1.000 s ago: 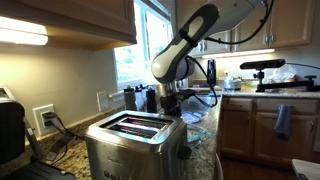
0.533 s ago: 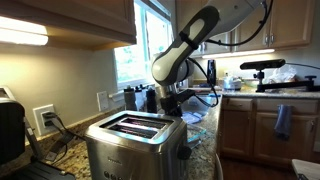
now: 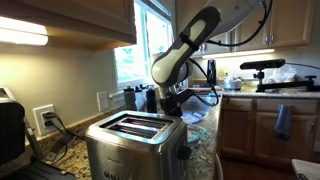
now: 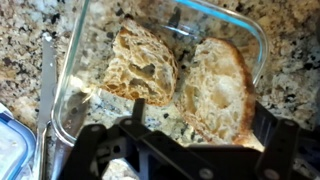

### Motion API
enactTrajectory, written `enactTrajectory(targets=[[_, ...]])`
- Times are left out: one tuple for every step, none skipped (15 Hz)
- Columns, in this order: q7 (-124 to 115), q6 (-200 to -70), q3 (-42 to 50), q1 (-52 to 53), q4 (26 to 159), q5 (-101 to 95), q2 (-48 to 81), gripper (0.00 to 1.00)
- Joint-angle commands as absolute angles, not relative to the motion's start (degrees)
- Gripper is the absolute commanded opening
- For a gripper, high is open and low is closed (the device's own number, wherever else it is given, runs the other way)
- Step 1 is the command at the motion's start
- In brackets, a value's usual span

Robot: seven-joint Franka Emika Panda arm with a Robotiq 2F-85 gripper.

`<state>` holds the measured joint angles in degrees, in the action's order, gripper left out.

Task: Put a slice of bread in the toaster

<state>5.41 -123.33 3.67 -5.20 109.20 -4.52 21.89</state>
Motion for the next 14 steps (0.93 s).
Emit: enactTrajectory(targets=[[3.5, -123.0, 4.4, -4.7, 109.6, -6.0, 21.5, 1.00], [3.4, -123.1, 4.5, -4.7, 109.6, -6.0, 21.6, 0.75], [3.5, -123.1, 4.5, -4.7, 109.5, -6.0, 21.6, 0.72], [3.5, -123.1, 4.5, -4.7, 109.5, -5.9, 21.6, 0.67], [3.4, -123.1, 4.5, -4.7, 109.5, -5.9, 21.6, 0.60], [3.4, -123.2, 4.5, -4.7, 109.5, -5.9, 21.6, 0.53], [3.4, -123.2, 4.5, -4.7, 109.5, -5.9, 21.6, 0.45], [3.4, -123.1, 4.5, -4.8, 109.5, -5.9, 21.6, 0.40], [3.4, -123.1, 4.5, -4.8, 109.4, -5.9, 21.6, 0.32], [3.3, -123.1, 4.5, -4.8, 109.4, -5.9, 21.7, 0.27], [3.3, -123.0, 4.5, -4.8, 109.4, -5.9, 21.7, 0.21], [3.2, -123.0, 4.6, -4.8, 109.3, -5.9, 21.7, 0.13], [3.1, -122.9, 4.6, -4.8, 109.2, -5.9, 21.8, 0.08], [3.0, -122.8, 4.6, -4.8, 109.1, -5.9, 21.8, 0.06]])
